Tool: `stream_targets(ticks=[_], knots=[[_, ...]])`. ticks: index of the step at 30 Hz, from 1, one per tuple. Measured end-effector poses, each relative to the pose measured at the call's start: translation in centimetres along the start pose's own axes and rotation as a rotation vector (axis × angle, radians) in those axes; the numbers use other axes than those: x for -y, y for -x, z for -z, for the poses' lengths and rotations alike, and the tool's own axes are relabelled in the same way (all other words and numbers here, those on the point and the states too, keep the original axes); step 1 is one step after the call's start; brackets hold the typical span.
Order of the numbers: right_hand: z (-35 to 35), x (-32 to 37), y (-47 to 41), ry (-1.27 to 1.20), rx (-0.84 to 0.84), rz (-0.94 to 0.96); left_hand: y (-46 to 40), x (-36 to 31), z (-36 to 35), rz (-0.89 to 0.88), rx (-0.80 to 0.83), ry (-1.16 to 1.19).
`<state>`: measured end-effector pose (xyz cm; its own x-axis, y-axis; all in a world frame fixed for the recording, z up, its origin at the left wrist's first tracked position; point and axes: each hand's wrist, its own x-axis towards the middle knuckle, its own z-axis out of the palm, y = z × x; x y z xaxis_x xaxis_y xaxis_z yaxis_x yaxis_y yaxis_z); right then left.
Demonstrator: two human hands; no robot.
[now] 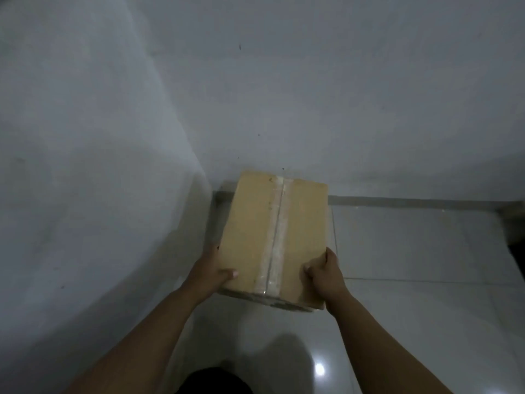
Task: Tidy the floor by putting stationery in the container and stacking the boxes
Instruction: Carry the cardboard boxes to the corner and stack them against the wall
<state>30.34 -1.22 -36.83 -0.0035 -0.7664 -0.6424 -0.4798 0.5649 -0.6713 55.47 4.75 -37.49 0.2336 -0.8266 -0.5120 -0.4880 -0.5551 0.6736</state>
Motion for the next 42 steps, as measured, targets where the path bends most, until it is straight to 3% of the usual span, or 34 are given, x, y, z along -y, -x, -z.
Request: stream_targets(ticks=[14, 24, 34, 37, 42], knots=[[-9.6, -11.8, -18.4, 0.060, -0.038, 0.059, -15.5, 14.1, -10.4, -0.108, 0.022, -0.136], [-13.1, -17.1, -23.9, 0.020, -0.093, 0.053, -22.6, 18.1, -13.6, -0.059, 0.015, -0.314], [-12.2, -16.2, -27.5, 0.099, -0.042, 0.052, -23.1, 19.4, -16.3, -0.052, -0.172, -0.171], [-11.3, -14.7, -29.4, 0.166, -0.071, 0.157, -21.6, 19.4, -17.9, 0.069, -0.402, -0.097], [-9.7, -10.8, -33.0, 0.703, -0.140, 0.441, -18.7, 18.5, -22.0, 0.504, -0.667, 0.351]])
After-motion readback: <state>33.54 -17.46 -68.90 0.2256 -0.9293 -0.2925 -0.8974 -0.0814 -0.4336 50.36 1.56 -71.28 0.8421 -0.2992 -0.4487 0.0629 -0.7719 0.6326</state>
